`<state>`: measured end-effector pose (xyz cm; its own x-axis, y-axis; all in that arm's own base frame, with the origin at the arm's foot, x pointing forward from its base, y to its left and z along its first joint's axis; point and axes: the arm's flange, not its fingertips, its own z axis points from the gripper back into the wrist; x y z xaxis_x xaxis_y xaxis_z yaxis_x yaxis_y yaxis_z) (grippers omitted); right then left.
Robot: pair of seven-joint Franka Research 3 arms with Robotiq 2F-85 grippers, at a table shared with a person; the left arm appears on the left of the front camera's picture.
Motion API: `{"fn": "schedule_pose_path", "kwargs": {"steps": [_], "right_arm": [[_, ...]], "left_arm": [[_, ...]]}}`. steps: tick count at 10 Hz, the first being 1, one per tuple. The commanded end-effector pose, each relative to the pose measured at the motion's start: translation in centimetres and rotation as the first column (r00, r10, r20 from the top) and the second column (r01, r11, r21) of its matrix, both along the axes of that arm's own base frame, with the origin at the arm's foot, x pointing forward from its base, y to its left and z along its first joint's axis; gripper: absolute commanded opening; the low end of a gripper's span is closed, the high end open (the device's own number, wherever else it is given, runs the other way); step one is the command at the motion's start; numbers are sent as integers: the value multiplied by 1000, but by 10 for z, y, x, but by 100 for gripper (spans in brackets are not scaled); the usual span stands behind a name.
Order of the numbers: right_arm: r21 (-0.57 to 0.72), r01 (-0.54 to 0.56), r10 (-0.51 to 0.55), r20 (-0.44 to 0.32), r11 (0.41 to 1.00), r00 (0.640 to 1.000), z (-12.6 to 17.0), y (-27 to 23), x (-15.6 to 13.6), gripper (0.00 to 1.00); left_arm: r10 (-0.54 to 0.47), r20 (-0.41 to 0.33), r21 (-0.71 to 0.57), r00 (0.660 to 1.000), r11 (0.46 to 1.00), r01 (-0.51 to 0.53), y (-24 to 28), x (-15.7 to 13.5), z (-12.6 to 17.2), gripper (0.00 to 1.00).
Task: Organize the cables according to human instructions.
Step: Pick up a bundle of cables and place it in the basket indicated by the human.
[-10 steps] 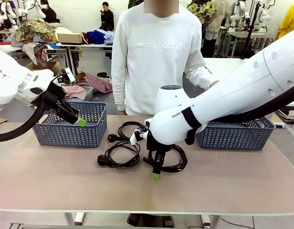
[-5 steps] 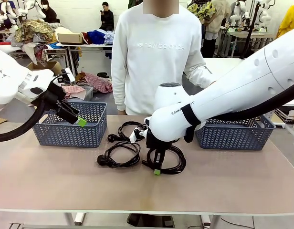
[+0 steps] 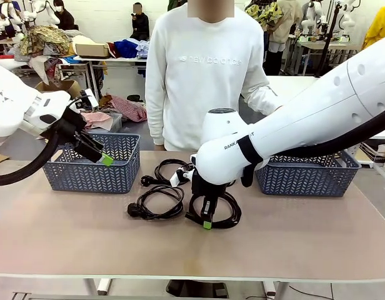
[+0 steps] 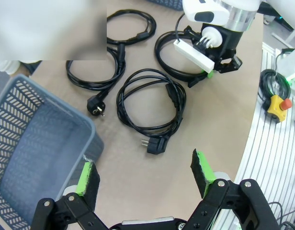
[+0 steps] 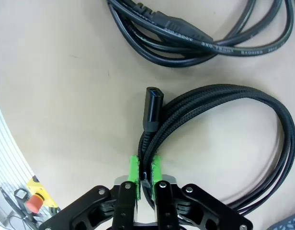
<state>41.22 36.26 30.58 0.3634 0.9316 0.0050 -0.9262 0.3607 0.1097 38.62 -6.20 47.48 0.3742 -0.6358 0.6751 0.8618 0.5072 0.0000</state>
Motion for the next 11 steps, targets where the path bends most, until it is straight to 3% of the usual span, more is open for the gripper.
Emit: {"fn": "schedule_pose_path", "kwargs": {"steps": [1, 5, 11], "right_arm": [[-69, 125, -125, 7, 990, 992, 10, -7, -10, 0], [-73, 25, -26, -12, 997, 1000, 62, -12, -15, 0], [21, -196, 196, -9, 980, 981, 176, -69, -8, 0]], "left_arm": [[-20, 7, -15, 1000, 1000, 20, 1, 2, -3, 100], [-20, 7, -15, 1000, 1000, 20, 1, 2, -3, 100], [-20, 7, -15, 1000, 1000, 20, 1, 2, -3, 100]]}}
